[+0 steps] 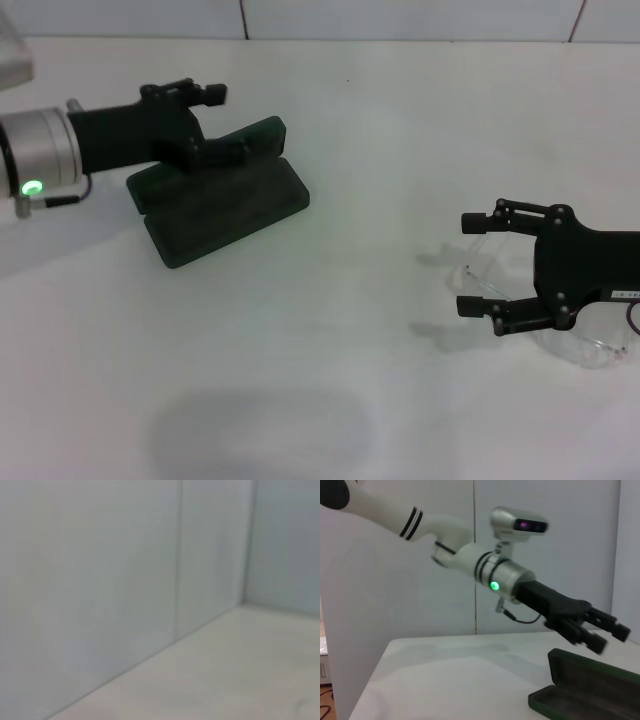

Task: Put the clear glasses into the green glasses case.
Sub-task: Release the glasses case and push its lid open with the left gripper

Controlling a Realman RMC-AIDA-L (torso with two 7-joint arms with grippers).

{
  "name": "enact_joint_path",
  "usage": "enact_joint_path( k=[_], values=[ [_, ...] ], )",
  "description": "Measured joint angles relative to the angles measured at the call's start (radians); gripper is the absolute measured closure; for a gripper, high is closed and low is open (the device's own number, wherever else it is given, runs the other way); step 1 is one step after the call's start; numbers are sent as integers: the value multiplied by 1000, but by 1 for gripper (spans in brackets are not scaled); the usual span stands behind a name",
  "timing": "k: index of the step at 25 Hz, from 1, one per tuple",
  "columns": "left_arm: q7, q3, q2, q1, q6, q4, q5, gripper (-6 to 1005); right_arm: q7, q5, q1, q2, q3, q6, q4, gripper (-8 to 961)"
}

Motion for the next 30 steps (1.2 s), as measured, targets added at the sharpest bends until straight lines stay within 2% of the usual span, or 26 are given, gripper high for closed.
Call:
enact_joint_path(
  k=[1, 3, 4, 5, 7, 10, 12, 14, 16, 23, 26, 30],
  values=[
    [-112, -15, -1, -3, -114, 76, 147, 118, 0, 0, 0, 0, 0, 0, 0, 66],
    [-196, -41, -11, -5, -168, 121, 275, 118, 0, 0, -2, 2, 0, 0, 1, 66],
    [-265, -66, -25, -5, -192, 155, 400, 118, 0, 0, -4, 3, 0, 0, 1, 66],
    [-292, -80, -32, -5, -196, 171, 455, 119, 0, 0, -7, 4, 0, 0, 1, 66],
    [-392, -134, -72, 0, -201, 234, 660, 119, 1, 0, -12, 5, 0, 0, 1, 66],
    [-480, -211, -136, 18, -202, 320, 885, 120, 2, 0, -13, 6, 1, 0, 4, 66],
    [-495, -265, -184, 34, -199, 374, 1002, 121, 2, 0, -14, 9, 1, 0, 4, 66],
    [-497, -295, -213, 47, -194, 409, 1058, 121, 2, 0, -14, 10, 1, -2, 4, 67],
    [-498, -301, -226, 59, -185, 432, 1075, 122, 2, 0, -14, 11, 1, -4, 5, 67],
    [-493, -326, -219, 72, -87, 454, 1018, 124, 6, 0, -14, 12, -2, -9, 6, 67],
    [-488, -378, -226, 94, -25, 511, 1013, 125, 13, 0, -14, 13, -4, -9, 6, 67],
    [-475, -392, -232, 122, -9, 561, 991, 126, 14, 0, -17, 17, -5, -9, 4, 67]
  ],
)
